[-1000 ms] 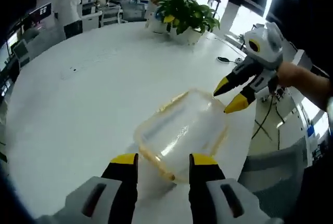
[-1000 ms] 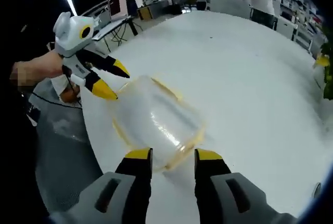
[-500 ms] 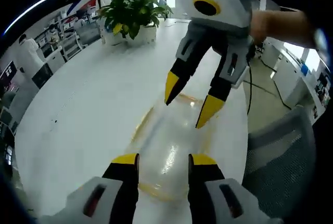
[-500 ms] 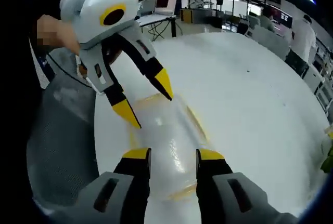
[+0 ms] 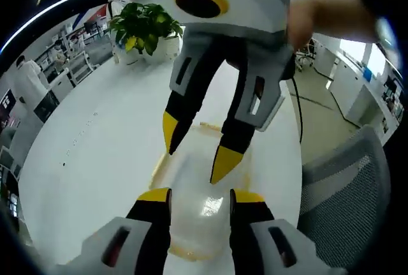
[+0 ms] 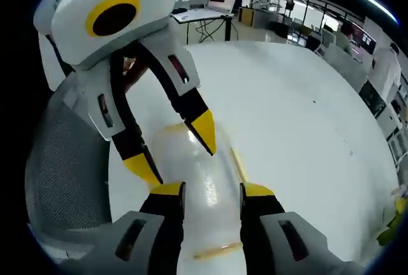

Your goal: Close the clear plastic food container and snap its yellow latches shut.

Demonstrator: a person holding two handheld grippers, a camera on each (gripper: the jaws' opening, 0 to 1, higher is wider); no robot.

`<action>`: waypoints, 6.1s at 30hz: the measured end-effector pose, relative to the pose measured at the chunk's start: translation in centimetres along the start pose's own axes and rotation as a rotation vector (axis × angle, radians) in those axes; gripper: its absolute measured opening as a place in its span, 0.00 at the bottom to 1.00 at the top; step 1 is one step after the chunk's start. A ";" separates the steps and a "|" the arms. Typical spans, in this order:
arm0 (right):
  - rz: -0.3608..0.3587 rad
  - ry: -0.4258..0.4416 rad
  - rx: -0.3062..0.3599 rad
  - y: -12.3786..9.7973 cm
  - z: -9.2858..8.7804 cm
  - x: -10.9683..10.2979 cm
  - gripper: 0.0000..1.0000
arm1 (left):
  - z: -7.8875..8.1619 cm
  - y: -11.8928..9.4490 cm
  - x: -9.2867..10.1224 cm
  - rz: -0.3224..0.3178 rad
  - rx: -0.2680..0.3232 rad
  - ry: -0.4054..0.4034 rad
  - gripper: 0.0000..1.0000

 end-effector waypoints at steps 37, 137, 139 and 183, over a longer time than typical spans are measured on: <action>0.422 -0.083 -0.477 4.2 1.2 4.1 0.26 | -0.8 3.0 3.4 0.065 -0.213 0.505 0.34; 0.159 -0.355 -0.318 4.4 -1.5 -1.1 0.72 | -8.0 -0.3 -3.7 -0.111 -0.475 0.289 0.81; 0.165 -0.361 -0.309 5.0 -0.9 -1.0 0.72 | -8.5 -0.9 -4.2 -0.107 -0.470 0.277 0.81; 0.124 -0.318 -0.322 13.3 7.3 10.3 0.72 | -11.2 -2.0 -20.7 -0.134 -0.431 0.317 0.81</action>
Point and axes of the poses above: the point that each gripper's makers call its tool centre point, and the gripper's own axes: y roughly forward along the fingers, x roughly to its right, z roughly out of its top, the point moved 7 cm from there along -y, roughly backward along the fingers, and after that the axes turned 8 degrees about x, right-handed, at the moved point
